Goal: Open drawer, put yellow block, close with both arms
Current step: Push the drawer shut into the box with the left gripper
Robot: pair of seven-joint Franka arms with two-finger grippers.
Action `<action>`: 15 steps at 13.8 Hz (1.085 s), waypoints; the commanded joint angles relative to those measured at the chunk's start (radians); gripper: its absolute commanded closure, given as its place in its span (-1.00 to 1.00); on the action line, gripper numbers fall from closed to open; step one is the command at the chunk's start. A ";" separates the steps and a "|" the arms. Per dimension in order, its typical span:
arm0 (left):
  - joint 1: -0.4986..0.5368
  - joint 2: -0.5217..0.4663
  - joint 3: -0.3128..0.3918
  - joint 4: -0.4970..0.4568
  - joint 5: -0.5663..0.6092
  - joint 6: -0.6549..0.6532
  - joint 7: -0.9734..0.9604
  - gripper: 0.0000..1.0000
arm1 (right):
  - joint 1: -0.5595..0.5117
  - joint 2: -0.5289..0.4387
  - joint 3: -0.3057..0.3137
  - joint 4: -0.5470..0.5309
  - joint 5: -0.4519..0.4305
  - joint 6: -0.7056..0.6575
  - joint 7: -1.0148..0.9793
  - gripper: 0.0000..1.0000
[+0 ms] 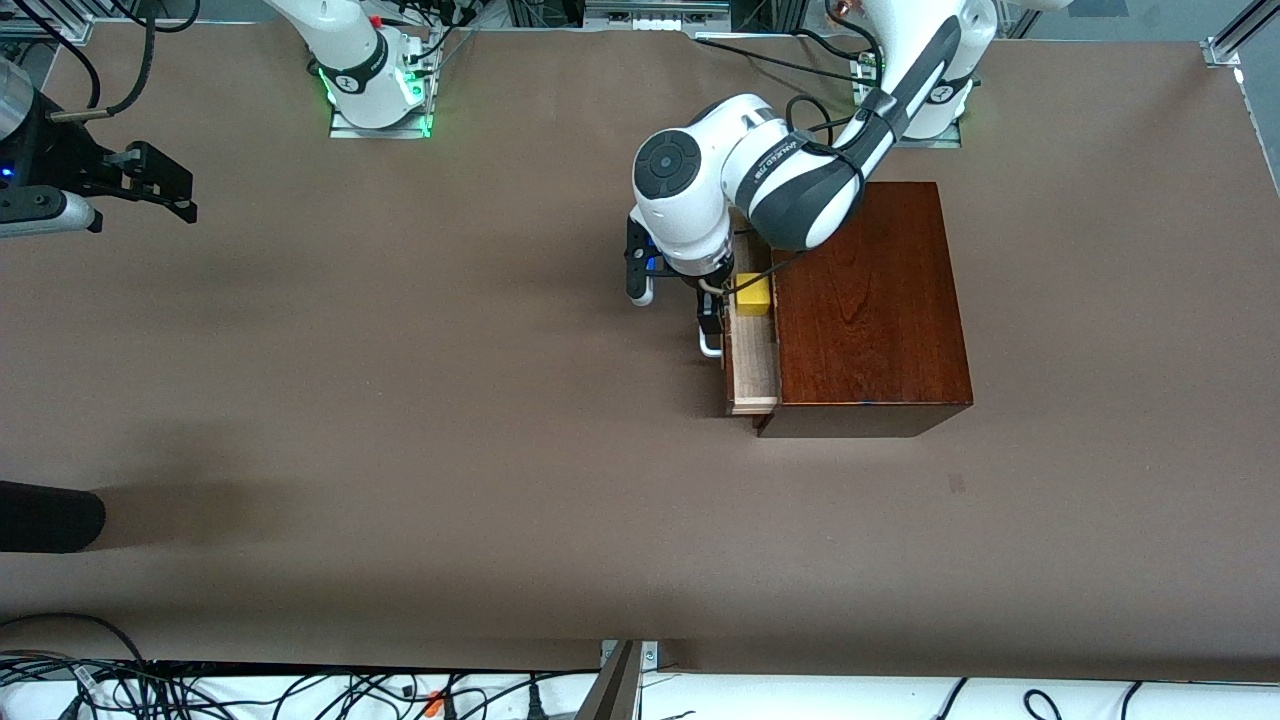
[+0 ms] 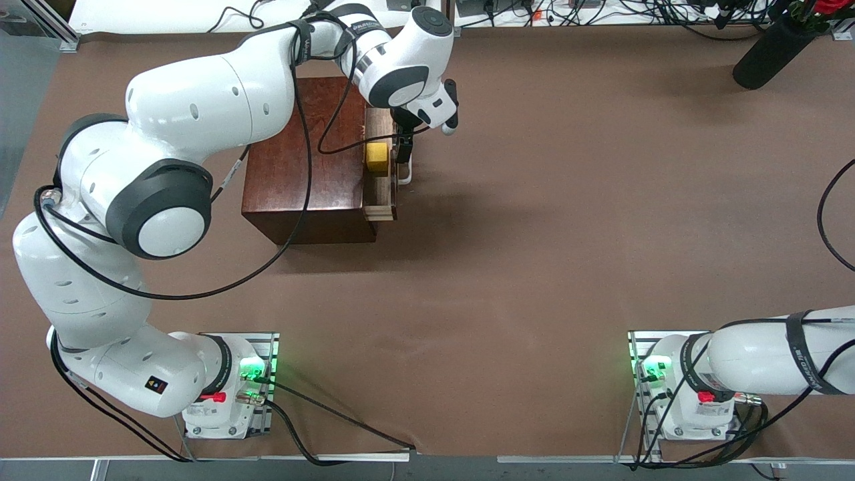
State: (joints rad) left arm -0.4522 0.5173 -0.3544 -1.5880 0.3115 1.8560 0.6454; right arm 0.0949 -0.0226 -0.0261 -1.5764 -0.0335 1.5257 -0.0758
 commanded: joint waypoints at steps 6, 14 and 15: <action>0.104 -0.089 0.012 -0.133 0.052 -0.004 0.034 -1.00 | -0.006 0.006 0.003 0.019 0.029 -0.004 0.010 -1.00; 0.107 -0.106 -0.001 -0.112 0.037 0.025 -0.066 -1.00 | -0.006 0.006 0.003 0.019 0.030 -0.004 0.011 -1.00; 0.090 -0.106 -0.011 -0.087 0.034 0.023 -0.140 -1.00 | -0.006 0.006 0.003 0.019 0.030 -0.004 0.010 -1.00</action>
State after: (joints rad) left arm -0.3476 0.4561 -0.3639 -1.6885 0.3114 1.8830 0.6014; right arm 0.0949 -0.0223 -0.0263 -1.5760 -0.0229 1.5257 -0.0758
